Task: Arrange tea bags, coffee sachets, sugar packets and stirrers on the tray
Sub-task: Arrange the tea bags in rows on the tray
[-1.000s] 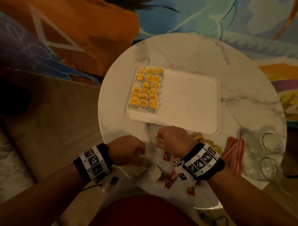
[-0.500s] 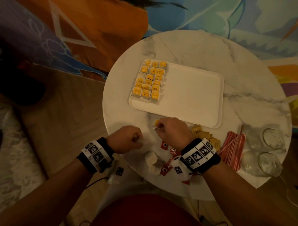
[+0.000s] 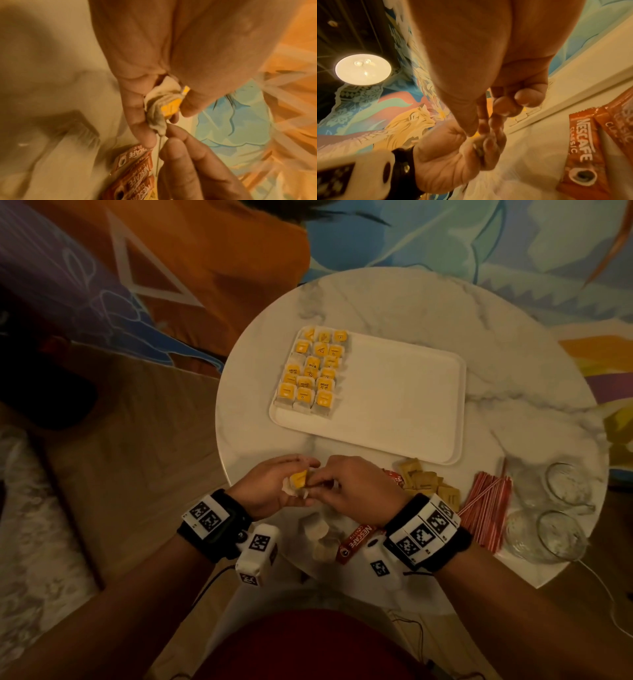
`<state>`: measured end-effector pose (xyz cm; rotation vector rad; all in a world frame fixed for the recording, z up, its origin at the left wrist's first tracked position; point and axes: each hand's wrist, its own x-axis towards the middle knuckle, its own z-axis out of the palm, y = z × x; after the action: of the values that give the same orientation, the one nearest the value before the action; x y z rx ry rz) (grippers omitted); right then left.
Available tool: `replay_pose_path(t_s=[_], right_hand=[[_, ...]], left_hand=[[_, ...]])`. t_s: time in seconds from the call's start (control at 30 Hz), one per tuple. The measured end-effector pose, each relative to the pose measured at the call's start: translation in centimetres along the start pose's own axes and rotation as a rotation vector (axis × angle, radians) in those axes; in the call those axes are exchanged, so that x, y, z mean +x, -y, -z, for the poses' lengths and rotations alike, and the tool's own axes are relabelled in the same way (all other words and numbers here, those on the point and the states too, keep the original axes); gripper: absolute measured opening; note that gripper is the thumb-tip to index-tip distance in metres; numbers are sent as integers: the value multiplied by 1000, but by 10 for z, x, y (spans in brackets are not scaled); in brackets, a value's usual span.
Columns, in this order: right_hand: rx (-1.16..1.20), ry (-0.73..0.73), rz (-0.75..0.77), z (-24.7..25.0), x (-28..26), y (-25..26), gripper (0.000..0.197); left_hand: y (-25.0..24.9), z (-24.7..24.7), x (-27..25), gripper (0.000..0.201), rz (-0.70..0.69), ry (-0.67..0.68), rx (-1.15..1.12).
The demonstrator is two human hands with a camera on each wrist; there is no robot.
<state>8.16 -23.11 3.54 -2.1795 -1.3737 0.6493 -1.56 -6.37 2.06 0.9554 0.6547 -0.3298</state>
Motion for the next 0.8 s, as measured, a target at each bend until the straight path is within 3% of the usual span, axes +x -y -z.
replay_pose_path(t_s=[0.07,0.13,0.2,0.27,0.33,0.43,0.57,0.63,0.73,0.8], right_hand=[[9,10,11,5,-4,-1,20],[-24,30,5,11,-10,-2,21],[-88,128,2,13,-17,-4,25],[-158,238,11,9,-23,-6,28],[-208,325,-3,1,-26,-8,33],[-299,390,-23,-13,-26,-9,36],[-325,340,-11,-23,-24,-9,26],[-271,291,-22,-19,-23,-9,18],[-177,213,-60,-1,-21,-10,14],[-56,142,-122,13,-18,-11,9]], left_hand=[[0,-1,1,17,-39,-117,188],[2,8,3,19,-121,-119,512],[3,17,1,9,-242,-8,956],[6,18,-5,29,-304,198,1344],[10,15,-7,49,-274,313,1516],[19,13,0,51,-322,342,1625],[21,9,8,22,-505,324,1669],[17,9,9,18,-483,273,1600],[11,18,10,31,-402,125,1386],[6,19,9,20,-382,52,1170]])
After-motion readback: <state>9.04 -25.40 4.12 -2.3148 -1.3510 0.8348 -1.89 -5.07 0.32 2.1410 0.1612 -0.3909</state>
